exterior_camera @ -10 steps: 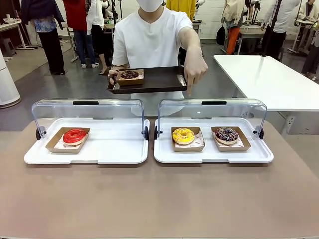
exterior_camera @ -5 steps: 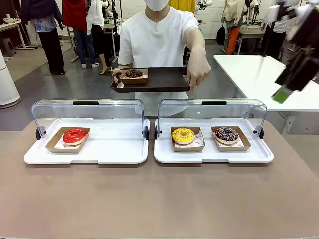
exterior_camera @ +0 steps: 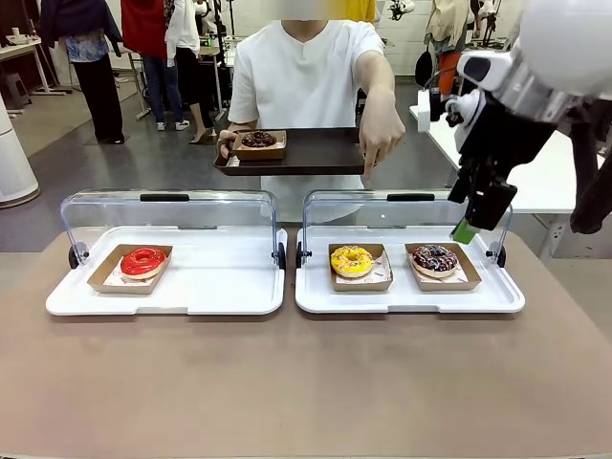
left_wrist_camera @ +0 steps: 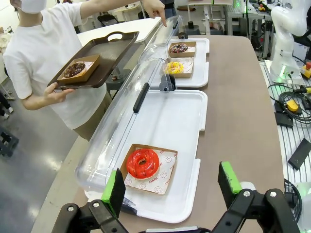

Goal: Provide the desired donut to the person.
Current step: Pick up and lift the Paper togo box containing the Donut pointed at by the person.

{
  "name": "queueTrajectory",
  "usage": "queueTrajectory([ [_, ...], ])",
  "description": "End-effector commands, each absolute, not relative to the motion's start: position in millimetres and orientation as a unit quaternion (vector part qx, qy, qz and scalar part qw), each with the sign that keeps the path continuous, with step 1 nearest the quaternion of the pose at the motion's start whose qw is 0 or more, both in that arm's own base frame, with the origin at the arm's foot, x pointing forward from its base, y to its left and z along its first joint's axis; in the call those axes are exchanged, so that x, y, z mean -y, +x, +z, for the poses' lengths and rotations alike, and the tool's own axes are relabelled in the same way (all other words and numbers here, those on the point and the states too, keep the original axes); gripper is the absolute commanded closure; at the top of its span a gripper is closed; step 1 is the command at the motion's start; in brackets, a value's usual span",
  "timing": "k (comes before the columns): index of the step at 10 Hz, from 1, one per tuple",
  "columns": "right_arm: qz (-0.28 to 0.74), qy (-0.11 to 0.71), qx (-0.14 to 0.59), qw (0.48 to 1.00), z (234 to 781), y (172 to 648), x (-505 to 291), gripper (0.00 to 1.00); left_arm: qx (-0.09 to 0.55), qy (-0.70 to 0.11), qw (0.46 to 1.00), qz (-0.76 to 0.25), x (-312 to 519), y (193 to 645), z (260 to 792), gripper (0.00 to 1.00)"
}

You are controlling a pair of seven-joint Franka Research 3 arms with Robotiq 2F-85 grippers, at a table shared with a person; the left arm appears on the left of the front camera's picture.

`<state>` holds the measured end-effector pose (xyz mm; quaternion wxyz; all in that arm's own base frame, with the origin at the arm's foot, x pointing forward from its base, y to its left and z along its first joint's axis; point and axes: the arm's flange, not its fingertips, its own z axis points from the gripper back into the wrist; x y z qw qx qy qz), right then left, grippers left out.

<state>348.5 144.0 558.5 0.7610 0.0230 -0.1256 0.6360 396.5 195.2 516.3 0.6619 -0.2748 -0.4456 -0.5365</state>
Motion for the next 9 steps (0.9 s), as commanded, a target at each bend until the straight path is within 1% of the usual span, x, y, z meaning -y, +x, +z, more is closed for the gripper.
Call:
queueTrajectory([
  [1,0.651,0.034,0.123,0.748,539,359,-130,0.0,0.446,-0.274,0.661,-0.538,-195,395,518,0.0],
  [2,0.645,0.039,0.122,0.754,533,368,-120,0.0,0.446,-0.274,0.661,-0.538,-195,395,518,0.0],
  [3,0.645,0.03,0.121,0.754,546,354,-137,0.0,0.446,-0.274,0.661,-0.538,-195,395,518,0.0],
  [9,0.645,0.03,0.121,0.754,546,354,-137,0.0,0.446,-0.274,0.661,-0.538,-195,395,518,0.0],
])
